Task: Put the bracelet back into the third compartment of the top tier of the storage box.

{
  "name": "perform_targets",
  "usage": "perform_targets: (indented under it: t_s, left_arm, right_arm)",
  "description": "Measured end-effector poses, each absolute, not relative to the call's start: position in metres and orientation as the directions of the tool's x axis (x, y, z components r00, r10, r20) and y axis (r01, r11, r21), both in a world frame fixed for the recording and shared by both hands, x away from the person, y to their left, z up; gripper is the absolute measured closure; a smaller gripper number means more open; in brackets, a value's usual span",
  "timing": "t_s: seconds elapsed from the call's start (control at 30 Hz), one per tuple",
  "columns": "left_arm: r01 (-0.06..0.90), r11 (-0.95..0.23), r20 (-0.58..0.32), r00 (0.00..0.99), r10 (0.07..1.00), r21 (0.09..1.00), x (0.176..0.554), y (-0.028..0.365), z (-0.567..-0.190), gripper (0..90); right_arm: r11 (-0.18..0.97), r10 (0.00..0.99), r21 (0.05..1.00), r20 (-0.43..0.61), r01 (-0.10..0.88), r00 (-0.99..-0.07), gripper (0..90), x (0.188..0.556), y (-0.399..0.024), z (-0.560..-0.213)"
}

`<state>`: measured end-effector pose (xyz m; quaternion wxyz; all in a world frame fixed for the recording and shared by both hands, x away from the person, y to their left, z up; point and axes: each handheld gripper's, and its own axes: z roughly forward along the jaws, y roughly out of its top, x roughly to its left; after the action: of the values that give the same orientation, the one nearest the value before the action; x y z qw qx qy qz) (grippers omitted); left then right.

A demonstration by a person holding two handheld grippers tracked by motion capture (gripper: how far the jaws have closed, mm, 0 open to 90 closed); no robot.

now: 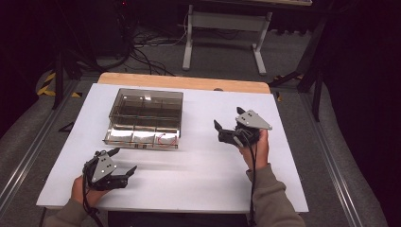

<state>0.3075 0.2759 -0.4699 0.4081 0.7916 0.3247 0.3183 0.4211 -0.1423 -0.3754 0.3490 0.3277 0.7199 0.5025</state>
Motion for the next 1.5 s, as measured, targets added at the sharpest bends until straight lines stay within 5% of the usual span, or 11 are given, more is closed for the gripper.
perform_targets:
  t_s: [0.5,0.63,0.87,1.07,1.5]
  left_arm:
    - [0.258,-0.459,0.238,0.591,0.771,0.850,0.308,0.277,-0.470,29.3]
    - [0.266,-0.461,0.233,0.593,0.771,0.847,0.308,0.277,-0.470,37.9]
    - [0.258,-0.455,0.230,0.596,0.769,0.853,0.307,0.279,-0.467,71.2]
    - [0.254,-0.457,0.242,0.584,0.775,0.853,0.306,0.280,-0.465,87.7]
    - [0.266,-0.456,0.239,0.576,0.782,0.850,0.306,0.280,-0.466,89.5]
  right_arm:
    - [0.298,0.824,0.944,-0.181,0.139,-0.537,9.0,0.417,-0.157,-0.378]
    - [0.308,0.823,0.941,-0.190,0.139,-0.535,8.9,0.415,-0.160,-0.380]
    - [0.318,0.819,0.938,-0.200,0.136,-0.538,8.8,0.411,-0.166,-0.385]
    - [0.335,0.810,0.932,-0.210,0.138,-0.548,8.8,0.405,-0.168,-0.392]
    - [0.336,0.790,0.933,-0.204,0.129,-0.578,9.0,0.391,-0.173,-0.409]
